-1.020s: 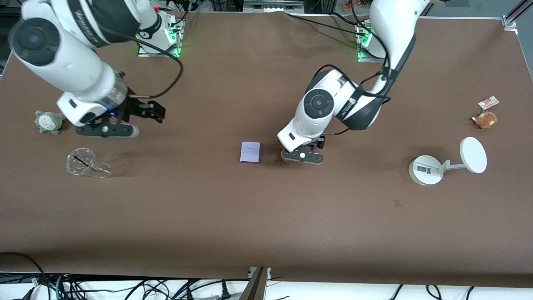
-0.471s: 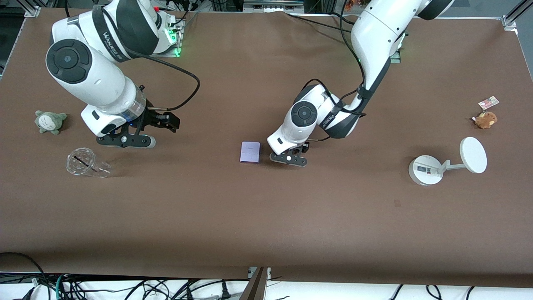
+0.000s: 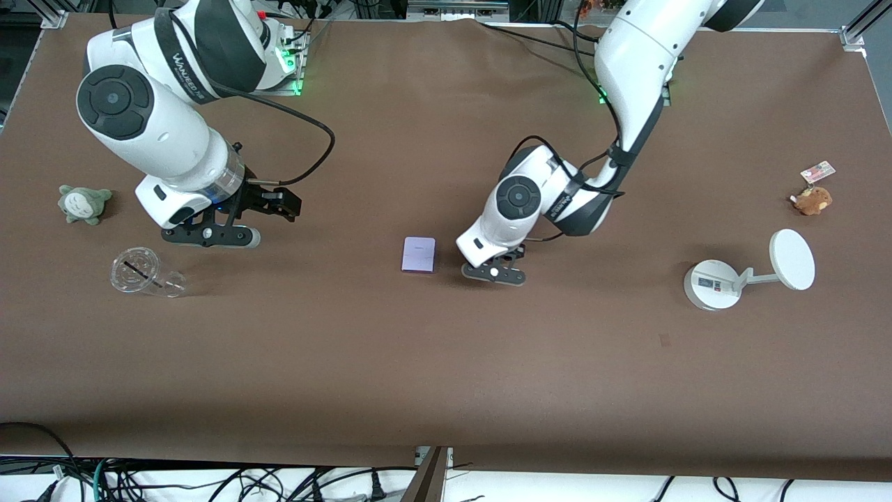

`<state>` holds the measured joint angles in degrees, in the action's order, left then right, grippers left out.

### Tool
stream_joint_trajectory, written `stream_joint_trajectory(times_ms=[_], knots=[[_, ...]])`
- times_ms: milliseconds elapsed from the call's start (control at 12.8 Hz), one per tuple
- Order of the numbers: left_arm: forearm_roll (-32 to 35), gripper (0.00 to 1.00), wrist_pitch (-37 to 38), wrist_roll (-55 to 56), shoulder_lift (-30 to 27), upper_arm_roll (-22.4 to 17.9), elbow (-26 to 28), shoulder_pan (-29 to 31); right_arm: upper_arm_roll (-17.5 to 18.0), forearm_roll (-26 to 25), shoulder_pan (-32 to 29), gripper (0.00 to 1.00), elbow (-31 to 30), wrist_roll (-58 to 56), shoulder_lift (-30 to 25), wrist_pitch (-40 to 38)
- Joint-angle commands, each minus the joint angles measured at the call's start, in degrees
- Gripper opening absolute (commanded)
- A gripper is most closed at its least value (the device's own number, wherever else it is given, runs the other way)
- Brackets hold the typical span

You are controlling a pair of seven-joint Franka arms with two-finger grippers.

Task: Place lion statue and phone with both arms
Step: 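Grasp the lion figurine with the left gripper while the right gripper nears the phone, then carry the lion toward the lamp while the right gripper grasps the phone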

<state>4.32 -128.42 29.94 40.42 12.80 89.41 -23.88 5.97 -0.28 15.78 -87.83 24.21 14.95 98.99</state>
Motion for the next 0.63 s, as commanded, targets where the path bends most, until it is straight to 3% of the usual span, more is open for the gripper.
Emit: stream_joint_trajectory(times_ms=[0,235,549], knots=[[0.51,0.00,6.22,-5.13,-4.99,-0.06,0.33,4.43,-0.08,0.01,1.71,1.00,0.12,2.50,1.39,2.25],[0.60,0.00,12.30,-13.92,-7.29,-0.23,0.50,11.98,-0.08,-0.07,4.33,1.00,0.12,8.38,4.28,5.85],[3.30,0.00,13.72,-17.98,-7.20,-0.50,2.87,19.47,-0.08,-0.51,8.12,1.00,0.29,13.93,9.91,13.41]])
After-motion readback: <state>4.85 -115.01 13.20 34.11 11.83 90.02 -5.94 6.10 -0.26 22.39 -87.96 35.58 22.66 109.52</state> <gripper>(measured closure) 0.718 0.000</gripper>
